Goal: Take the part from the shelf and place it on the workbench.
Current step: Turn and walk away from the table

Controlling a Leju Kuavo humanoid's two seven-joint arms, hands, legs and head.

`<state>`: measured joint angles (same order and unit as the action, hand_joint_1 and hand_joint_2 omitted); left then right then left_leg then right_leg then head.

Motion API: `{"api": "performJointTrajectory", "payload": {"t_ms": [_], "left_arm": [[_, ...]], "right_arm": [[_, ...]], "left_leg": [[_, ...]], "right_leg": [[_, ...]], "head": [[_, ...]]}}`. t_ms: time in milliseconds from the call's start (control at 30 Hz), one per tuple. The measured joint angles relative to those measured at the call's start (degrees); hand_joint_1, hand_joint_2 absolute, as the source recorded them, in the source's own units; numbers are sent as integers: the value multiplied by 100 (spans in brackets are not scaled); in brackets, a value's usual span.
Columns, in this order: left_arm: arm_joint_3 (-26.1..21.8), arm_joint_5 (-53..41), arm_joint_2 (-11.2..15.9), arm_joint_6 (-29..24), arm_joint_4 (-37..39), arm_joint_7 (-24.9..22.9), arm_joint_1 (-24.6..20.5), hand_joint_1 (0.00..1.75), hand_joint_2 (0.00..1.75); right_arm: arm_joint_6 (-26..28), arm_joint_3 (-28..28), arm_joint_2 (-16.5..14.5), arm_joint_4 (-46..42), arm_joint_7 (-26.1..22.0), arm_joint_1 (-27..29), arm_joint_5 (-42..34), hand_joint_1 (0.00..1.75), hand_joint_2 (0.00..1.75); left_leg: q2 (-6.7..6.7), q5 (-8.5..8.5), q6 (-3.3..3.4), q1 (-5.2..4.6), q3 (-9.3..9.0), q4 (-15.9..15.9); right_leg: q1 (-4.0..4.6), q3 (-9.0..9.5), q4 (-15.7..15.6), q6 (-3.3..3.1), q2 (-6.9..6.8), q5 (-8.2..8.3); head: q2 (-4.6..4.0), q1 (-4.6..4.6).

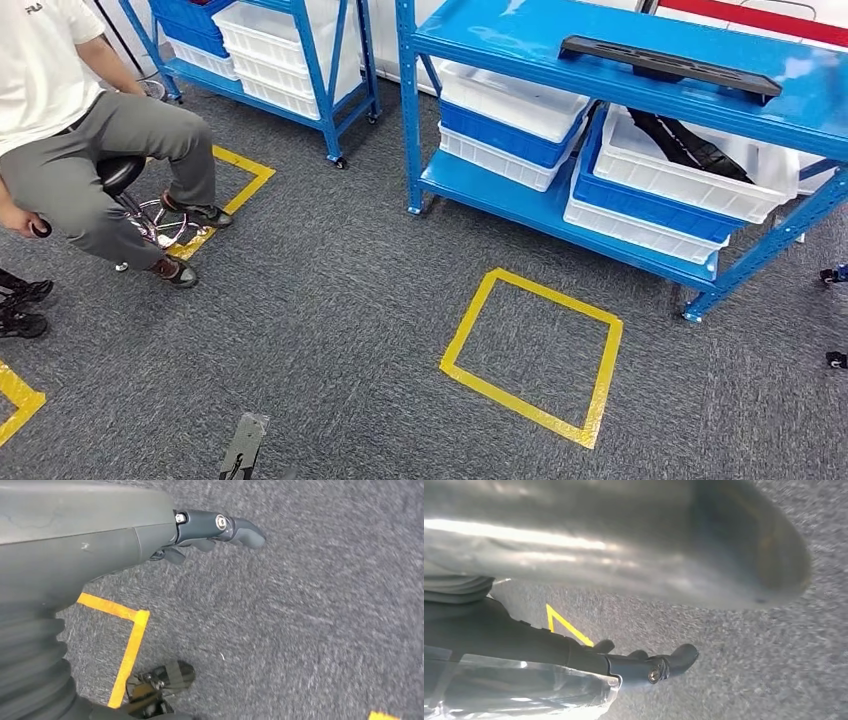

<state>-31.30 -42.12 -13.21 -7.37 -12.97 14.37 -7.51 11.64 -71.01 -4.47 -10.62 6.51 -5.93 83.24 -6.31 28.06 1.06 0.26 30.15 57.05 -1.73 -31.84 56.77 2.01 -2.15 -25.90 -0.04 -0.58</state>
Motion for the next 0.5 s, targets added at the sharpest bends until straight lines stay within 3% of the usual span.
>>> {"api": "performJointTrajectory", "payload": {"t_ms": [33,100,167,200,233,267,333,400,467,500], "left_arm": [[1,2,1,0,0,1,0,0,175],[3,2,4,0,2,1,14,0,175],[3,2,12,0,4,-3,33,0,175],[3,2,15,0,5,-5,37,0,175],[2,4,18,0,5,-7,38,0,175],[2,5,20,0,5,-7,37,0,175],[2,9,34,0,5,-7,38,0,175],[9,9,47,1,5,-8,39,0,175],[28,9,45,1,5,-9,35,0,175],[38,9,41,1,5,-9,32,0,175]], "right_arm": [[0,0,-1,0,0,-2,-2,0,0],[1,1,-1,0,0,-16,-2,0,0],[0,1,1,0,0,-21,-3,0,0],[-1,1,1,0,0,-15,-3,0,0],[-1,0,0,0,0,-8,-3,0,0],[-1,0,-3,0,0,-3,-3,0,0],[-2,0,-26,0,0,-5,-3,0,0],[-3,0,-41,0,0,-14,-3,0,0],[-3,1,-36,0,0,-8,-3,0,0],[-3,1,-35,1,0,0,-3,0,0]], "left_leg": [[142,134,-29,23,67,167],[475,543,-61,46,358,836],[601,825,-57,48,690,1539],[617,798,-39,47,749,1640],[638,659,-9,45,699,1514],[703,439,38,41,545,1180],[1026,71,160,37,182,405],[1235,-25,232,21,27,57],[1116,-51,245,15,14,-11],[1037,-85,244,24,-1,-64]], "right_leg": [[-13,-7,-4,-51,62,16],[-6,-27,-6,-126,192,40],[29,-47,-5,-165,344,56],[47,-51,-4,-172,428,62],[63,-50,-4,-180,512,69],[76,-45,-4,-180,599,75],[100,-50,2,-166,749,92],[88,-95,8,-118,880,122],[78,-159,4,-50,990,163],[88,-206,41,-27,913,159]], "head": [[0,8],[0,29],[0,34],[0,34],[0,34],[0,35],[0,28],[0,32],[0,45],[0,45]]}}
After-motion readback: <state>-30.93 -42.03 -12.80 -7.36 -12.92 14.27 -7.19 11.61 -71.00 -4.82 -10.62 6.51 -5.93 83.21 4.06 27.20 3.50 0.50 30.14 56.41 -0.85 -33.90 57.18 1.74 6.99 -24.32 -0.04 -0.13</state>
